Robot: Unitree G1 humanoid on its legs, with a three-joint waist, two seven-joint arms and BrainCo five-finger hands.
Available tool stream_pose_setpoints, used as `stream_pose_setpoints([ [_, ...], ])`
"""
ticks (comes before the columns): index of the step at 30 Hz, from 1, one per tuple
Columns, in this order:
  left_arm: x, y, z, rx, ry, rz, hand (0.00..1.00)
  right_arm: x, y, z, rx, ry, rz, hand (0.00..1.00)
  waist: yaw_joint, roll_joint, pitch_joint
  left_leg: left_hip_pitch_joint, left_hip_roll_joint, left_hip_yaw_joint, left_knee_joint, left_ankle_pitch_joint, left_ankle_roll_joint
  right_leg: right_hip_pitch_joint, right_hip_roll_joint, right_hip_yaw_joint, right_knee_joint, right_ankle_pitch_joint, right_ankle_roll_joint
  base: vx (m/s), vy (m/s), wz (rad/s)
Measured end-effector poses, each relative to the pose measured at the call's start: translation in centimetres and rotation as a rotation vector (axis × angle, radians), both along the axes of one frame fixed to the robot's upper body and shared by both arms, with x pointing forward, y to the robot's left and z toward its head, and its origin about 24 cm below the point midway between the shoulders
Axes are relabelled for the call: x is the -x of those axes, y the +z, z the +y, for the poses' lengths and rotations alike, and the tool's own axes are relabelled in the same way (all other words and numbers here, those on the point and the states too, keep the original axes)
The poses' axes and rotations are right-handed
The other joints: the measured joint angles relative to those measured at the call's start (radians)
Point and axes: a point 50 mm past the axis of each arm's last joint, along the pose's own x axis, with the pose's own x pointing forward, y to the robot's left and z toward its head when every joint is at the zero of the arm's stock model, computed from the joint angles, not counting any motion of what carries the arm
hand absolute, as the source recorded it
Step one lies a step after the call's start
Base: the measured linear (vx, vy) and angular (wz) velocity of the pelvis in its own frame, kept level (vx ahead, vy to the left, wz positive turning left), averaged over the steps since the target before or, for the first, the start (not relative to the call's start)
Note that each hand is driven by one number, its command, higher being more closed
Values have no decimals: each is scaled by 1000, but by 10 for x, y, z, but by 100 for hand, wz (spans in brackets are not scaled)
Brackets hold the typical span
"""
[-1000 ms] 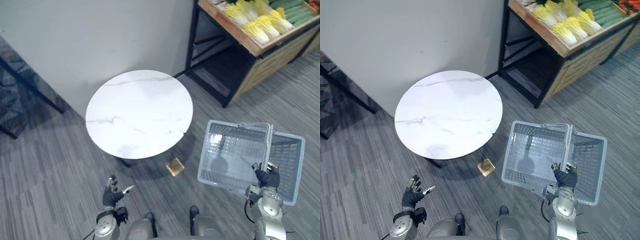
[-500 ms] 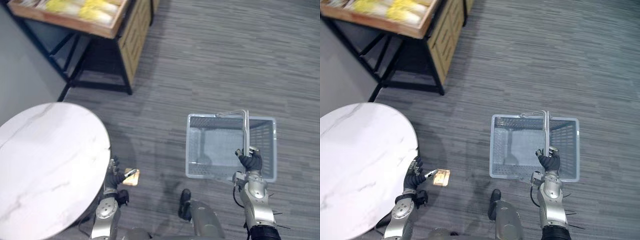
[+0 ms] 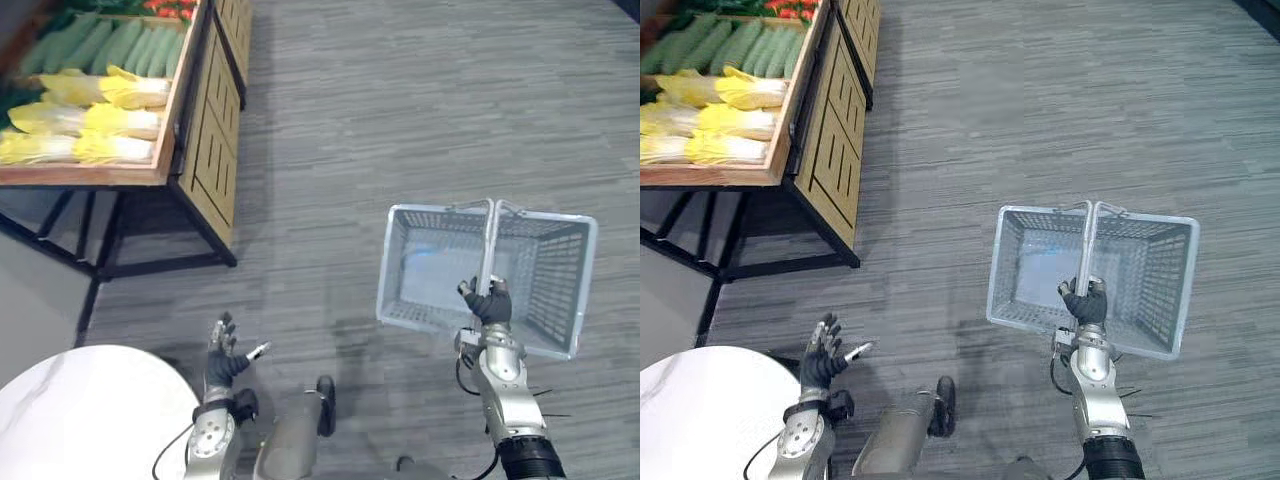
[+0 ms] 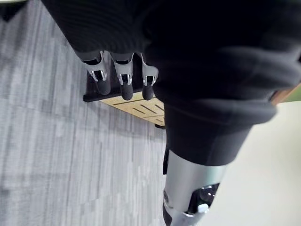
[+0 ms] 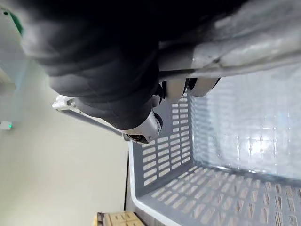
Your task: Pick vegetable in the basket
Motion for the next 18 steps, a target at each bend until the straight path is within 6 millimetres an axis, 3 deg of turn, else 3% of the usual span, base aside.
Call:
stream_pose_setpoints([
  [1, 0, 0, -1, 3, 1, -1, 0, 0, -1, 0, 0, 3, 4, 100, -2, -4, 1, 17, -12, 1, 17, -31, 7, -24, -10, 9, 97, -3, 48, 739, 295, 25],
  [2, 1, -1, 0, 0, 2, 7, 0, 0, -5, 3, -4, 18, 25, 100, -10, -4, 2, 73, -33, -2, 27, -72, 21, -75, -9, 46, 316, 25, 153, 497, 163, 18],
  [3, 2, -1, 2, -9, 1, 9, 0, 2, -13, 5, -11, 23, 54, 100, -12, -7, 3, 160, -49, -6, -1, -102, 32, -125, -4, 53, 538, 46, 150, 758, 217, 15],
  [5, 2, 0, 5, -24, 0, 6, 0, 3, -17, 9, -28, 33, 70, 100, -16, -7, 4, 279, -65, -19, -75, -114, 42, -190, -10, -12, 723, 47, 120, 621, 105, 6],
  [6, 1, 2, 7, -31, 7, 0, 0, 3, -18, 12, -24, 44, 71, 100, -28, -1, 2, 360, -64, -41, -141, -119, 51, -246, -9, -88, 773, 43, 30, 589, 55, 14],
  [7, 1, 3, 9, -41, 13, -4, 0, 2, -17, 14, -17, 56, 68, 100, -40, -1, 1, 425, -60, -63, -201, -121, 53, -310, -6, -154, 768, 19, -33, 585, 31, 14],
  [8, 1, 3, 9, -44, 11, -3, 0, 2, -17, 14, -15, 59, 67, 100, -42, 0, 2, 457, -57, -71, -231, -121, 54, -344, -3, -181, 746, 10, -52, 588, -31, 22],
  [10, -6, 6, 7, -46, -4, -21, 0, 2, -16, 14, -10, 77, 67, 100, -69, 16, 11, 552, -26, -129, -290, -121, 54, -460, 35, -249, 530, 3, -87, 709, -72, 48],
  [11, -9, 6, 5, -44, -13, -23, 0, 2, -17, 13, -9, 76, 68, 100, -76, 21, 15, 569, -14, -147, -291, -121, 54, -480, 49, -244, 441, 19, -81, 600, -95, 72],
  [12, -13, 6, 2, -42, -27, -23, 0, 3, -17, 12, -5, 75, 71, 100, -92, 28, 18, 591, 0, -171, -291, -122, 53, -503, 66, -225, 289, 71, -70, 492, -92, 86],
  [13, -18, 6, 0, -41, -37, -26, 0, 4, -18, 12, -4, 73, 76, 100, -99, 26, 18, 627, 11, -201, -289, -130, 28, -510, 81, -181, 38, 196, -47, 791, -219, 103],
  [14, -20, 8, 0, -50, -41, -34, 0, 6, -20, 11, -3, 70, 83, 100, -106, 9, 12, 661, 14, -236, -273, -161, -31, -501, 78, -119, -165, 321, -41, 711, -247, 93],
  [15, -20, 8, 1, -57, -41, -33, 0, 7, -21, 10, -3, 69, 89, 100, -105, -3, 6, 681, 12, -256, -260, -181, -63, -498, 70, -89, -219, 352, -43, 756, -295, 87],
  [16, -18, 2, -1, -55, -43, -8, 0, 8, -21, 7, 7, 62, 95, 100, -106, 18, 9, 719, 43, -294, -222, -204, -84, -485, 76, -77, -163, 526, -21, 659, -304, 82],
  [17, -19, 1, -4, -47, -49, -2, 0, 7, -20, 5, 10, 54, 92, 100, -111, 56, 9, 708, 77, -319, -164, -189, -105, -486, 98, -107, -82, 511, -57, 778, -342, 89],
  [18, -22, 3, -5, -43, -42, -16, 0, 7, -20, 5, 8, 50, 91, 100, -109, 83, 6, 665, 105, -337, -42, -110, -140, -479, 119, -158, 6, 438, -101, 745, -341, 66],
])
